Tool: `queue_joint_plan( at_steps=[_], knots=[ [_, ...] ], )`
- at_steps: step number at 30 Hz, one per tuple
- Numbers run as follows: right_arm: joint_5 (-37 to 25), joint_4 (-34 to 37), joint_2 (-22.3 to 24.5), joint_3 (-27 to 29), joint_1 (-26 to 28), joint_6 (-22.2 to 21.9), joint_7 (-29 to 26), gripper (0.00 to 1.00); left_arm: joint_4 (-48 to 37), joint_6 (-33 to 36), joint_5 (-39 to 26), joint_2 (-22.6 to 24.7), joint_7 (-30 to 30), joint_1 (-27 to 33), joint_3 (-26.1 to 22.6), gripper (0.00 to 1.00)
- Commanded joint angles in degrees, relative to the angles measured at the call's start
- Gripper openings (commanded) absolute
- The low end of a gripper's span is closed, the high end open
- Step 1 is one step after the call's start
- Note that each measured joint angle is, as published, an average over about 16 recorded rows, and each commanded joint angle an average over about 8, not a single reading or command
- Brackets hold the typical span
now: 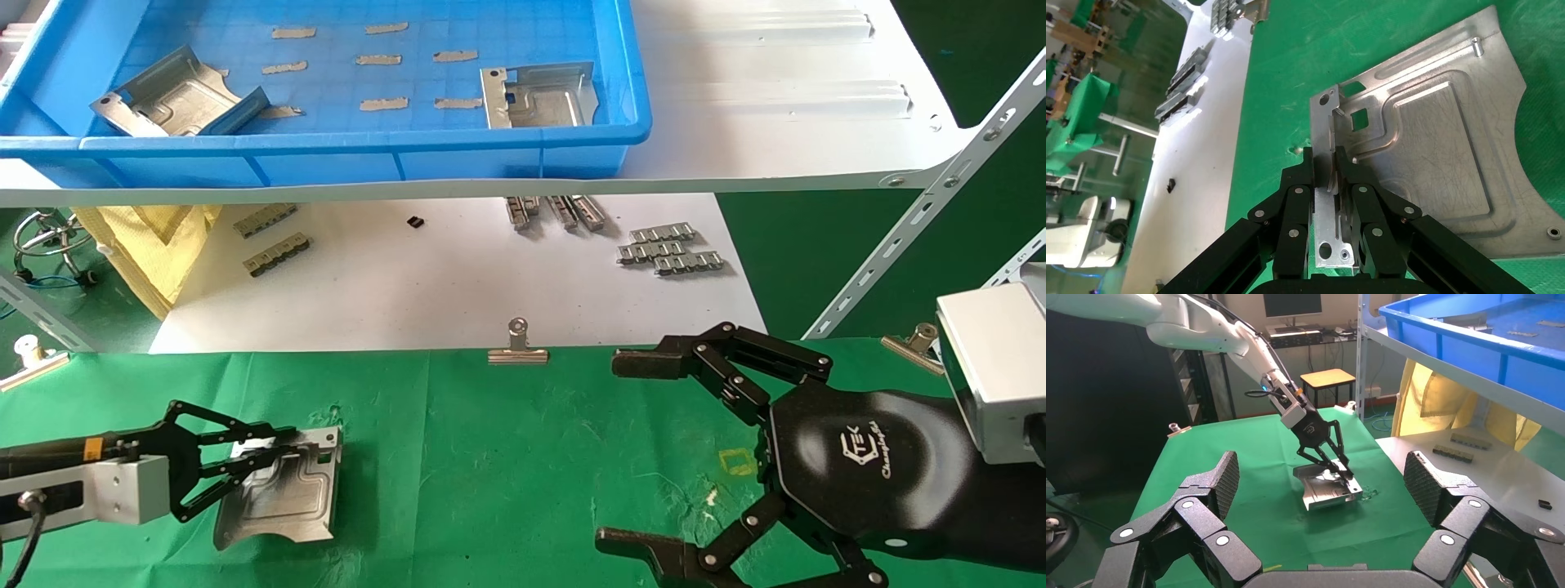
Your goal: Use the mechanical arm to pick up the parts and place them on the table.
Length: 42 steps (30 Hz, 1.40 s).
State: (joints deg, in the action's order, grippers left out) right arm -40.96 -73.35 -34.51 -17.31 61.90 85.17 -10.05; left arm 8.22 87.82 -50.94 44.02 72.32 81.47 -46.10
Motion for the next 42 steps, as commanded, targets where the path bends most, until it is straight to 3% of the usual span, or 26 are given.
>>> queue_joint_plan(
  at_steps=[1, 8, 13, 21, 27, 31, 36, 42],
  knots=[
    [0.0, 0.0, 0.0, 0.0, 0.0, 0.0, 0.0, 1.0, -1.1, -0.2, -0.2, 0.5, 1.3, 0.1, -0.1, 1.0],
    [0.0, 0.0, 0.0, 0.0, 0.0, 0.0, 0.0, 1.0, -3.3, 1.0, 0.2, 1.3, 2.6, 0.9, 0.1, 1.0],
    [0.0, 0.0, 0.0, 0.0, 0.0, 0.0, 0.0, 1.0, -4.6, 2.4, 0.2, 1.0, -2.5, 2.3, 0.0, 1.0],
    [0.0, 0.0, 0.0, -0.1, 0.0, 0.0, 0.0, 1.0, -4.8, 3.6, 2.7, 0.2, -23.9, 1.7, 0.8, 1.0],
    [0.0, 0.0, 0.0, -0.1, 0.0, 0.0, 0.0, 1.0, -1.7, 3.9, 9.9, -0.8, -43.5, -4.5, 4.1, 1.0],
    [0.1, 0.0, 0.0, -0.1, 0.0, 0.0, 0.0, 1.0, 1.2, 4.0, 14.3, -1.6, -51.5, -8.9, 5.8, 1.0],
    [0.1, 0.0, 0.0, -0.1, 0.0, -0.1, 0.1, 1.0, 3.3, 4.1, 16.8, -2.1, -54.1, -11.7, 6.7, 1.0],
    [0.1, 0.0, 0.0, -0.1, 0.0, -0.1, 0.0, 1.0, 3.2, 4.0, 16.1, -2.1, -53.4, -11.0, 6.6, 1.0]
  ],
)
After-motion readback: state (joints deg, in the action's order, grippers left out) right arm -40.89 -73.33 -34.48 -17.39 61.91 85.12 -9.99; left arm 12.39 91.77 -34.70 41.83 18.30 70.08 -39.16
